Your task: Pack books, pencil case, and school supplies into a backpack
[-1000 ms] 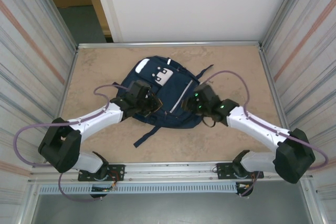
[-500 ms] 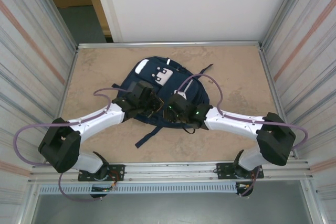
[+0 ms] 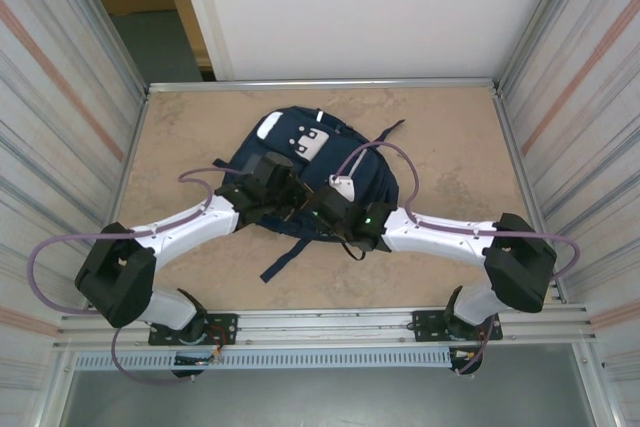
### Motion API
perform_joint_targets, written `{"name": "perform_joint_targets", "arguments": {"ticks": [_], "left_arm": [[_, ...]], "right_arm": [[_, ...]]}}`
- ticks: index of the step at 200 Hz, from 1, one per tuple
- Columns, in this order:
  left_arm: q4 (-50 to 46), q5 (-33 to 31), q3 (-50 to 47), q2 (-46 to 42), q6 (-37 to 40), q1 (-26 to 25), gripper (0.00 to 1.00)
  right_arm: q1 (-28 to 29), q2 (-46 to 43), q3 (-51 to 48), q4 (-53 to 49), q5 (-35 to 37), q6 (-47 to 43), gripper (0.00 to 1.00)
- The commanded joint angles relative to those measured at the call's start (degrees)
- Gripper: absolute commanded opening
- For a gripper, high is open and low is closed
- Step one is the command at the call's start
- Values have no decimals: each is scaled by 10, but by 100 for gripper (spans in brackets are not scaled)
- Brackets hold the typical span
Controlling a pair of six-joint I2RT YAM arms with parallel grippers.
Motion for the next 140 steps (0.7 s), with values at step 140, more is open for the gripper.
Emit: {"name": "perform_joint_targets", "arguments": {"ticks": [140], "left_arm": [[97,30,14,-14,-6,-3,2]], "right_arm": [[-6,89,65,-11,96,14,29]]}}
